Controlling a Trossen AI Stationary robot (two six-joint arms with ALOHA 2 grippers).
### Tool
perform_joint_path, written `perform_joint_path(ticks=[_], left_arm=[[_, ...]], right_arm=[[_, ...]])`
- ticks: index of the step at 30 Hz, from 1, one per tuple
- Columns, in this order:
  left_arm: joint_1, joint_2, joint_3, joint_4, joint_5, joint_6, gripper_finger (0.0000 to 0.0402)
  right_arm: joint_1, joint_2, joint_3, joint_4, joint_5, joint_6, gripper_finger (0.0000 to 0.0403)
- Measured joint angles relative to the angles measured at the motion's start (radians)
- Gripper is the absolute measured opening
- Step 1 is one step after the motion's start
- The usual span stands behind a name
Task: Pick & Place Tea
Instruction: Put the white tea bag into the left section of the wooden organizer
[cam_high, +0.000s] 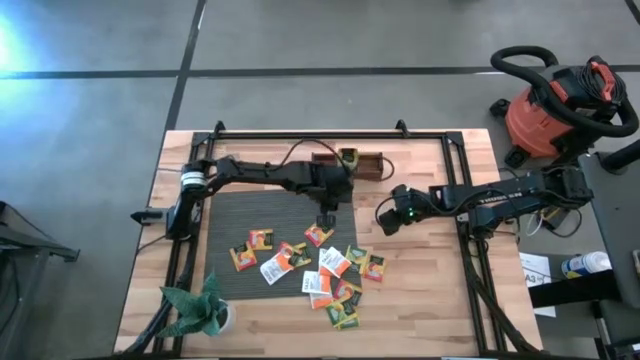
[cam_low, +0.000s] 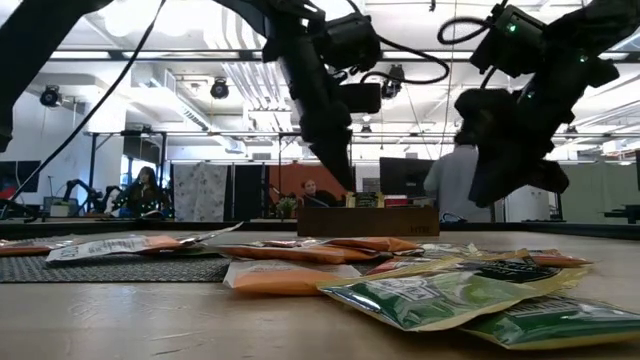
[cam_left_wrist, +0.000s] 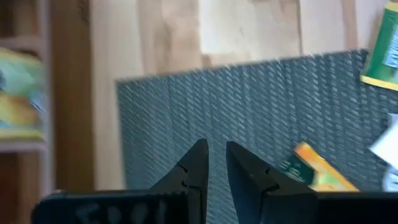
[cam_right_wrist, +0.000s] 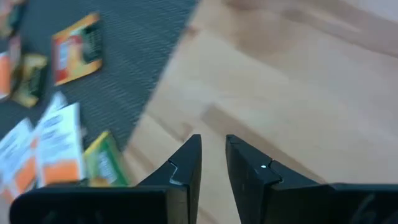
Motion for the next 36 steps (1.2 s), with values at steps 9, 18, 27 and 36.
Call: perform_joint_path(ticks=[9,18,27,36], left_arm=[[-0.115,-0.17,-0.233,0.028,-0.036,-0.383,0.0052],[-0.229,-0.506,-0.587,0.053,-0.177,-0.907,0.0052],[-0.244,-0.701,-0.763,0.077,-0.153,-0.923,0.0052],[-0.273,-0.773,-0.864,0.094,-0.144,-0.819,0.0052]], right_arm=[[0.0,0.114,0.0,0.235,-0.168,-0.115,0.0073],[0.002,0.317,0.044,0.445,-0.334,-0.078,0.0073],[0.02,0.418,0.191,0.458,-0.297,0.08,0.0073],[0.089,0.493,0.298,0.454,-0.152,0.19,0.0073]])
